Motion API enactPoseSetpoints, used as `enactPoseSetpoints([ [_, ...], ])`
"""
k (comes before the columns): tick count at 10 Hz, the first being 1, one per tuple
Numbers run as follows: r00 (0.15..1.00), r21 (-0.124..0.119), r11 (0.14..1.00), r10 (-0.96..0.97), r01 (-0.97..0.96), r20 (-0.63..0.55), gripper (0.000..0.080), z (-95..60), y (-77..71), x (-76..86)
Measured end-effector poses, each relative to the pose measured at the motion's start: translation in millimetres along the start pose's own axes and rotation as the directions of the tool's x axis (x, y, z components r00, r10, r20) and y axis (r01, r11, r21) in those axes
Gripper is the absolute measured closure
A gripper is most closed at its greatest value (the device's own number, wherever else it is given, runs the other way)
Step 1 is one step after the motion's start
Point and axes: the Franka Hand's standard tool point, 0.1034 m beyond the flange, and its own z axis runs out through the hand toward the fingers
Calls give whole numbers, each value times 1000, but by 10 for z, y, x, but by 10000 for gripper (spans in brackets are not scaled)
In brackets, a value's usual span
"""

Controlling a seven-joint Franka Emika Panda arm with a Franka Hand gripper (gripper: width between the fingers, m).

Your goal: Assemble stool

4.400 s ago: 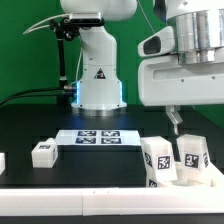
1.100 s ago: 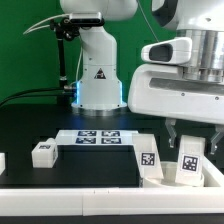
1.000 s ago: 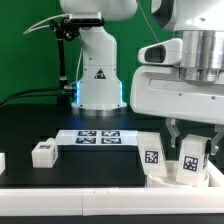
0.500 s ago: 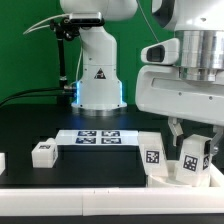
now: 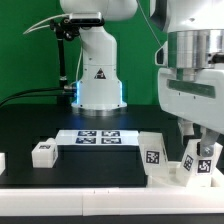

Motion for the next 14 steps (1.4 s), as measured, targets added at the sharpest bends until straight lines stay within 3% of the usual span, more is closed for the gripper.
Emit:
enactPoseSetpoints([
  [1,988,29,987,156,-157,22,459,1,10,1],
  [2,977,34,977,210,-211,38,459,-1,14,11],
  [6,901,23,902,430,-432,52,459,-2,11,-21],
  [8,803,24,804,590,-594,85,459,-6,-14,-61],
  [10,727,47,730,669,-682,155,459,2,-31,-158],
  [11,720,73,720,673,-690,171,459,5,-24,-181],
  [14,745,80,744,645,-663,173,459,6,-16,-187],
])
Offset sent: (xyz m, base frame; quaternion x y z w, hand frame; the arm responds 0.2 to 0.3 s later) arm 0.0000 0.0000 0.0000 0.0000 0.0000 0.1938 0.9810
